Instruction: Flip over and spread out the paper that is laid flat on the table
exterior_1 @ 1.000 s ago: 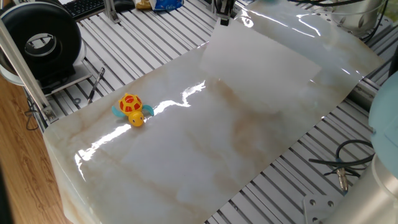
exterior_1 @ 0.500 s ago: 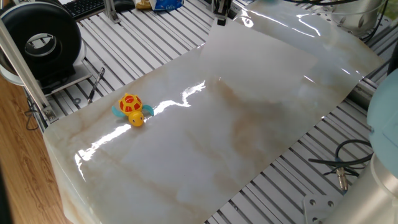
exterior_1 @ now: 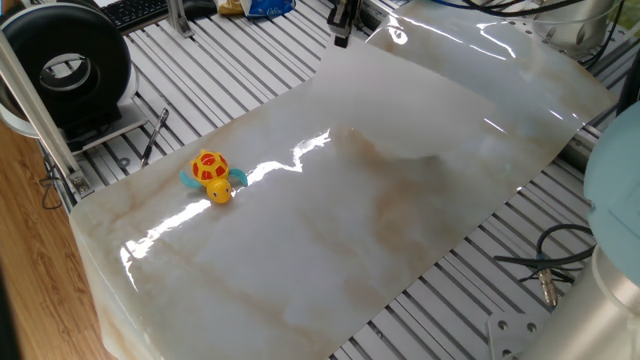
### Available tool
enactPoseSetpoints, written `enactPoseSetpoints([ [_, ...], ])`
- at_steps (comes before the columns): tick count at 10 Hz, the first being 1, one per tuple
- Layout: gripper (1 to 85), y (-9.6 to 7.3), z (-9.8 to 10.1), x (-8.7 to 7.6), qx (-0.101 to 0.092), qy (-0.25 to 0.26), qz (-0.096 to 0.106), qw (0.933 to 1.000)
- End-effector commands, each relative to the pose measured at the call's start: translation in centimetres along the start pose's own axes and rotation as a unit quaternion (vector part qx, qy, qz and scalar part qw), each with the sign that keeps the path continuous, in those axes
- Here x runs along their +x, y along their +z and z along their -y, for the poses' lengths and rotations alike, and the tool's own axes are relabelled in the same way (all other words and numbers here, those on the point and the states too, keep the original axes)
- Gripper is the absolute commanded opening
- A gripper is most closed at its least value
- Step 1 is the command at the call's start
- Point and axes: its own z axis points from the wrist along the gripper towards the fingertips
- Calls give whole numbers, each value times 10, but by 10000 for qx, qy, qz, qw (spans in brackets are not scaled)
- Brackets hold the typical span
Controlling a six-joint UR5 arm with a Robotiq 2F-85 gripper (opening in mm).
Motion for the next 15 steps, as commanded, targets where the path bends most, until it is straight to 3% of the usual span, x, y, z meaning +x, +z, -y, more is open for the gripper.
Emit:
enactPoseSetpoints([
  [1,10,2,-2,-14,-27,51,175,9998],
  [6,10,-10,-9,3,-154,-6,35,9999],
  [8,10,-10,-15,5,-279,264,-7,9993],
  [11,10,-10,-15,7,-262,382,-61,9989],
  [13,10,-10,-13,-4,-250,525,153,9982],
  [15,10,-8,1,-9,-84,353,143,9992],
])
